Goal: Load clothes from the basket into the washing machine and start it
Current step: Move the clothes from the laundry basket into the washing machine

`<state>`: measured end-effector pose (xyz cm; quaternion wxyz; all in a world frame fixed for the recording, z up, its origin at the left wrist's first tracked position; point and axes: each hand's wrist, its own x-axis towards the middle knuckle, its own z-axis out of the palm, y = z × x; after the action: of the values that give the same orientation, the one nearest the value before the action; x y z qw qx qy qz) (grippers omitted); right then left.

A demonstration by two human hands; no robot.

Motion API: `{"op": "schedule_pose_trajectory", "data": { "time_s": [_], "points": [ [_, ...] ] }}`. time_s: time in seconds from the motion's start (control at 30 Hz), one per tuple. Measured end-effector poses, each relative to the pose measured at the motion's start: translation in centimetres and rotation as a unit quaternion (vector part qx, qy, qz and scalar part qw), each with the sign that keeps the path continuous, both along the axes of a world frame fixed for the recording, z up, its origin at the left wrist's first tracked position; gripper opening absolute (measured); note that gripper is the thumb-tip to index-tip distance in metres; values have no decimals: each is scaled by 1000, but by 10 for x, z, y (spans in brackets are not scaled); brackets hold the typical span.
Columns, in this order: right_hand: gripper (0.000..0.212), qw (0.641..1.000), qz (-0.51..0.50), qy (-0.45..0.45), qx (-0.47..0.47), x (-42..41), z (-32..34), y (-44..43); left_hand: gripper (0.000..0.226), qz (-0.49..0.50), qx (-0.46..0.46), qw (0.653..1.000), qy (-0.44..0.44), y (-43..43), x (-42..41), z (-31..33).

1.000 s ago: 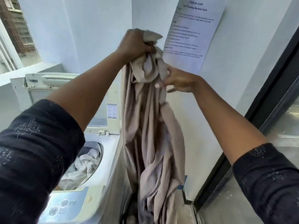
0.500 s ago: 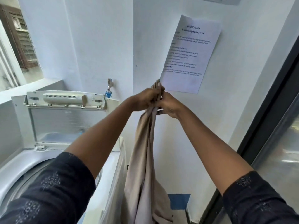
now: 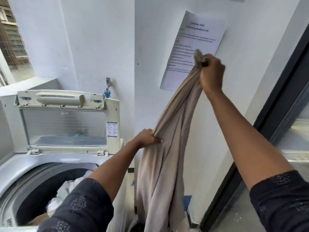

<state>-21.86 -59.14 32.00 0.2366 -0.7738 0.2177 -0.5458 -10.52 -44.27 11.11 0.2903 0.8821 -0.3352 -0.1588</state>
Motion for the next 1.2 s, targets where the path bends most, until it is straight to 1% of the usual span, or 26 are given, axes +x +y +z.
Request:
{"op": "schedule_pose_trajectory", "data": {
  "time_s": [0.07, 0.1, 0.17, 0.23, 0.3, 0.37, 0.4, 0.43, 0.47, 0.5, 0.53, 0.57, 0.63, 0.67, 0.73, 0.8, 0.87, 0.9, 0.93, 0.97, 1.0, 1.03, 1.07, 1.13, 1.17, 1.2],
  "points": [
    [26, 998, -39, -44, 15, -9, 7, -14, 57, -1, 103, 995, -7, 3, 0, -34],
    [24, 997, -36, -60, 44, -12, 7, -23, 57, 4, 129, 992, -3, 5, -1, -47],
    [30, 985, 28, -89, 142, -17, -3, -36, 49, 18, 120, 993, -2, 6, -1, -54],
    [31, 964, 113, -84, 226, -24, -20, -47, 37, 46, 53, 997, -18, 4, 1, -35],
    [30, 936, 238, 26, 258, -36, -39, -39, 31, 76, -42, 995, -39, -1, 0, 4],
    [25, 887, 351, 199, 225, -39, -66, -23, 34, 78, -134, 984, -86, -10, -9, 56],
    [20, 862, 371, 286, 192, -38, -82, -12, 38, 67, -178, 975, -115, -16, -16, 82],
    [21, 843, 366, 354, 171, -33, -97, -3, 40, 56, -214, 964, -145, -22, -24, 105],
    [36, 833, 347, 398, 163, -26, -111, 2, 39, 47, -244, 952, -178, -28, -32, 124],
    [55, 841, 325, 398, 169, -17, -120, 6, 35, 42, -266, 941, -207, -32, -40, 142],
    [67, 860, 304, 362, 190, -11, -123, 9, 29, 39, -282, 932, -225, -36, -45, 155],
    [68, 885, 272, 320, 200, -5, -120, 11, 24, 36, -301, 925, -228, -38, -49, 167],
    [55, 927, 193, 245, 210, -3, -103, 21, 22, 13, -352, 915, -197, -35, -48, 180],
    [46, 942, 167, 205, 207, -2, -93, 23, 27, -9, -383, 910, -160, -30, -44, 182],
    [31, 961, 153, 137, 183, -2, -74, 30, 50, -71, -432, 897, -55, -18, -32, 173],
    [19, 972, 146, 90, 162, -4, -53, 41, 87, -114, -421, 899, 26, -8, -22, 138],
    [32, 972, 153, 38, 174, -4, -29, 48, 132, -120, -350, 926, 76, -3, -18, 79],
    [35, 970, 163, 1, 181, -1, -15, 53, 149, -126, -293, 943, 95, -1, -19, 44],
    [36, 968, 171, -30, 182, 0, -2, 57, 157, -129, -229, 959, 111, 0, -24, 10],
    [35, 965, 180, -52, 184, 3, 9, 61, 155, -120, -171, 970, 125, 1, -32, -18],
    [35, 964, 186, -64, 178, 6, 17, 65, 145, -94, -133, 976, 144, 0, -39, -39],
    [35, 967, 183, -68, 166, 9, 22, 66, 128, -54, -110, 980, 158, -2, -47, -52],
    [36, 972, 173, -62, 146, 9, 24, 67, 105, -9, -89, 984, 155, -7, -49, -59],
    [28, 985, 133, -40, 104, 3, 23, 58, 55, 43, -37, 994, 95, -13, -40, -57],
    [21, 989, 110, -18, 95, -2, 21, 49, 42, 59, -29, 996, 64, -11, -33, -50],
    [30, 991, 91, 18, 97, -10, 21, 36, 37, 79, -43, 995, 46, -9, -26, -43]
  ]
}}
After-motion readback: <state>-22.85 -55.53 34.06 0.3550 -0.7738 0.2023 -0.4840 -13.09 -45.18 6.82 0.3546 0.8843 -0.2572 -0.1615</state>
